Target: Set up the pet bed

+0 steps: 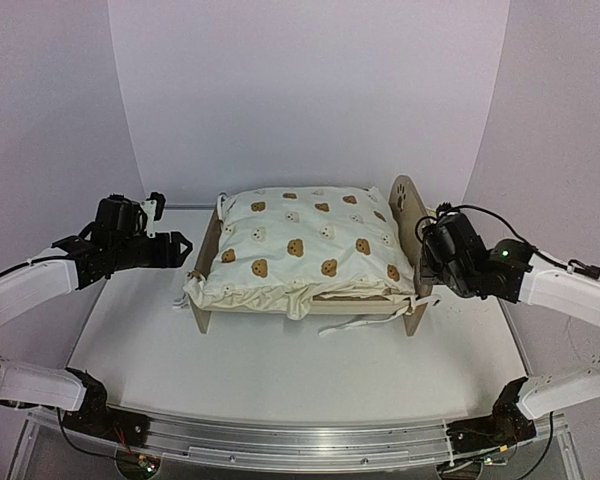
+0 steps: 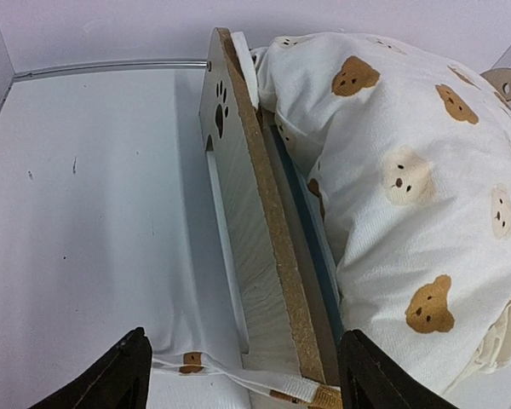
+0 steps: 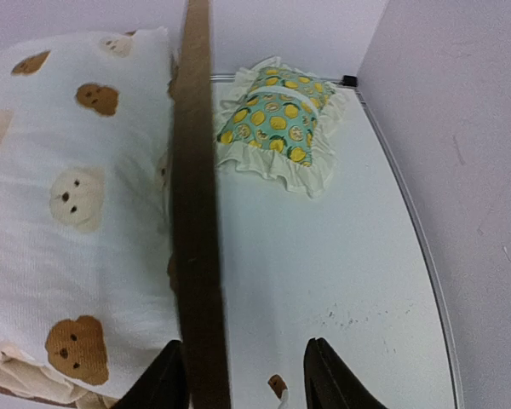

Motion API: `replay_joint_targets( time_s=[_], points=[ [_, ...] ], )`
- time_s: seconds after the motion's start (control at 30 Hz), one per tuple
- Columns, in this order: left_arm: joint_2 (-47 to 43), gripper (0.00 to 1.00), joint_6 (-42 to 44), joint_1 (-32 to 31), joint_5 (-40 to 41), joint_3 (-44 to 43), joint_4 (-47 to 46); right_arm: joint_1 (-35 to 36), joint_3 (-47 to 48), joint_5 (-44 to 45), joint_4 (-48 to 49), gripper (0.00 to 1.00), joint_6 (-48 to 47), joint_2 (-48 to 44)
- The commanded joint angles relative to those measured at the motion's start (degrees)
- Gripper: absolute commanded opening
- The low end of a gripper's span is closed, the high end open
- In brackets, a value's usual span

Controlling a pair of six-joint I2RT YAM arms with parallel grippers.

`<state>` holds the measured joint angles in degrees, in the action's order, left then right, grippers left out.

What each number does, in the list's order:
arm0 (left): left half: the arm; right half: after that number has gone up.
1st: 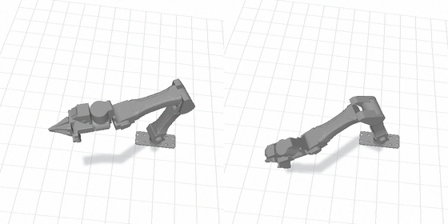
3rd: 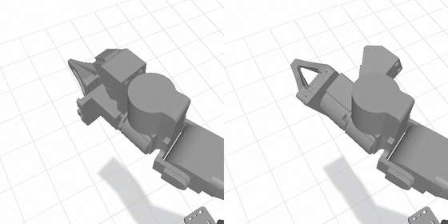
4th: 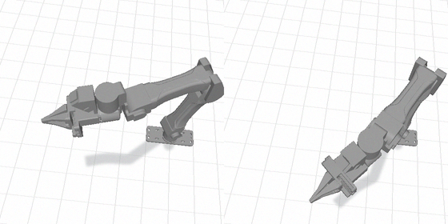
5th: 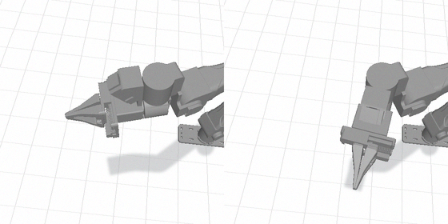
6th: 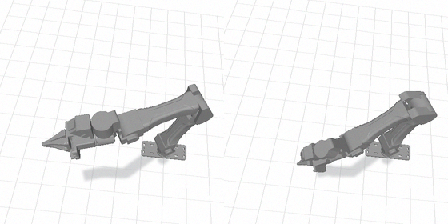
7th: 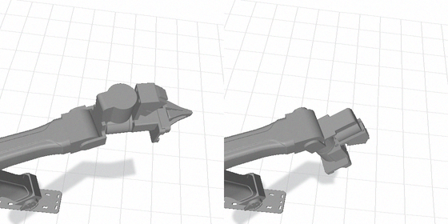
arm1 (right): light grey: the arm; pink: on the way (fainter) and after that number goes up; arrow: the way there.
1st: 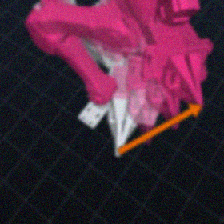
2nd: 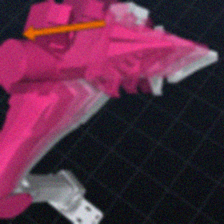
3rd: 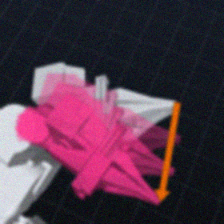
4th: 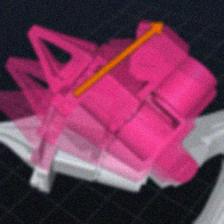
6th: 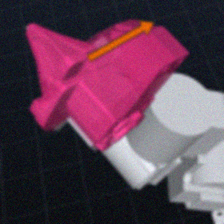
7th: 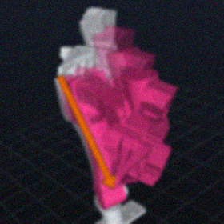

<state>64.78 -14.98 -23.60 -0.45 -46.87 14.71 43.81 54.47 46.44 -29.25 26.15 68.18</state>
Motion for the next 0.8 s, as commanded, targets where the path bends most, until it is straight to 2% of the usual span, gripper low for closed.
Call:
replay_joint_targets(
  time_s=[0.0, 0.13, 0.27, 0.33, 0.57, 0.77],
  points=[
    [-2.83, 0.77, 1.14, -0.31, -0.08, -1.51, 1.61, -0.31, 6.79, 5.17, -3.26, 0.57, -2.92, -3.3],
    [-4.64, 0.78, 1.11, -0.33, -0.08, -1.08, 1.94, -0.31, 14.78, 1.19, -5.58, 0.63, -5.06, -2.9],
    [-5.83, 0.79, -0.23, -0.31, 3.19, -1.34, 2.41, 0.22, 23.4, -11.39, -7.26, 0.66, -3.71, 2.23],
    [-6.29, 0.81, -1.06, -0.38, 4.76, -1.79, 3.21, 3.36, 30.11, -14.38, -8.42, 0.67, -4.16, 8.15],
    [-10.48, 0.89, -4.76, -0.26, 9.42, -0.34, 4.66, 18.64, 55.61, -15.75, -10.62, 0.74, -9.14, 32.22],
    [-14.05, 0.9, -6.85, -0.27, 11.35, 2.54, 5.05, 28.44, 74.89, -16.8, -11.29, 0.77, -11.89, 52.96]
  ],
)
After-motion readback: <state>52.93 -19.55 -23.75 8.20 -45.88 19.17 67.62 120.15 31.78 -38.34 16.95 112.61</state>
